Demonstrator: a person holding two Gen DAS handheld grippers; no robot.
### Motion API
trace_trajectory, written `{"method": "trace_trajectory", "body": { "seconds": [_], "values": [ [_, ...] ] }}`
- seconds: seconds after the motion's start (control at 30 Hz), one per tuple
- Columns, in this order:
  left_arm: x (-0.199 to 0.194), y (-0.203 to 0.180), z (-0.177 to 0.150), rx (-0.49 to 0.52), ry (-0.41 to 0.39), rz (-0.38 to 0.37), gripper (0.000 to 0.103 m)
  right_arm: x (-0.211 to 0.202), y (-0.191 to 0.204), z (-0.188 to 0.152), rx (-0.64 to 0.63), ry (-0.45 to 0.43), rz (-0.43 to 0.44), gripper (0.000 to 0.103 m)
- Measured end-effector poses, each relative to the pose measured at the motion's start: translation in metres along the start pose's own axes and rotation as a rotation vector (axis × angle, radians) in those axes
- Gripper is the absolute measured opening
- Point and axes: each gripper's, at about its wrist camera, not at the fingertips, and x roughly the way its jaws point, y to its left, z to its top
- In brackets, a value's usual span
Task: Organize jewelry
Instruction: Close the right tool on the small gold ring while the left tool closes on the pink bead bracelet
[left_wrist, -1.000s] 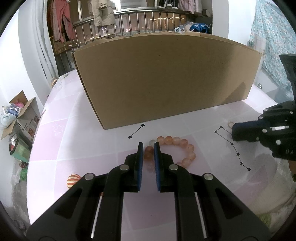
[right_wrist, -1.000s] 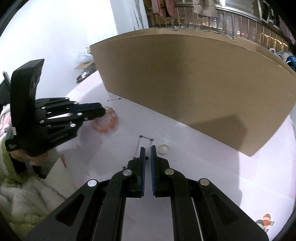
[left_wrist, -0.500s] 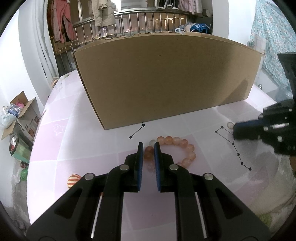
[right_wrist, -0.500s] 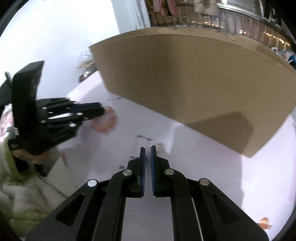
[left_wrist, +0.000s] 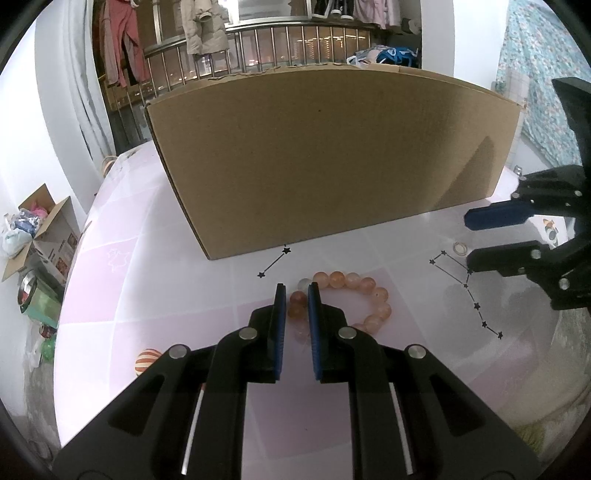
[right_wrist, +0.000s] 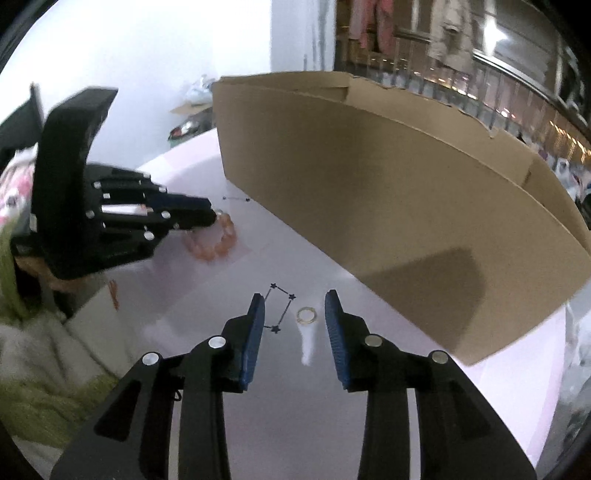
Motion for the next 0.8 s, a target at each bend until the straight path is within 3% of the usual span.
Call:
{"method": "trace_trajectory", "body": {
  "seconds": [0.17,0.43,0.8],
  "values": [
    [0.000,-0.002,0.000,0.011,0.000,0.006,0.011,0.008,-0.004,0.001,-0.061,0.031,0.039,0.030],
    [-0.001,-0.007,0.001,0.030,0.001,0.009,0.012,0.008,-0.013,0.003,-0.050,0.037,0.145,0.011],
    [-0.002,-0.011,0.000,0.028,-0.005,0.002,0.009,0.005,-0.017,-0.003,0.011,0.006,0.152,0.010]
  ]
}}
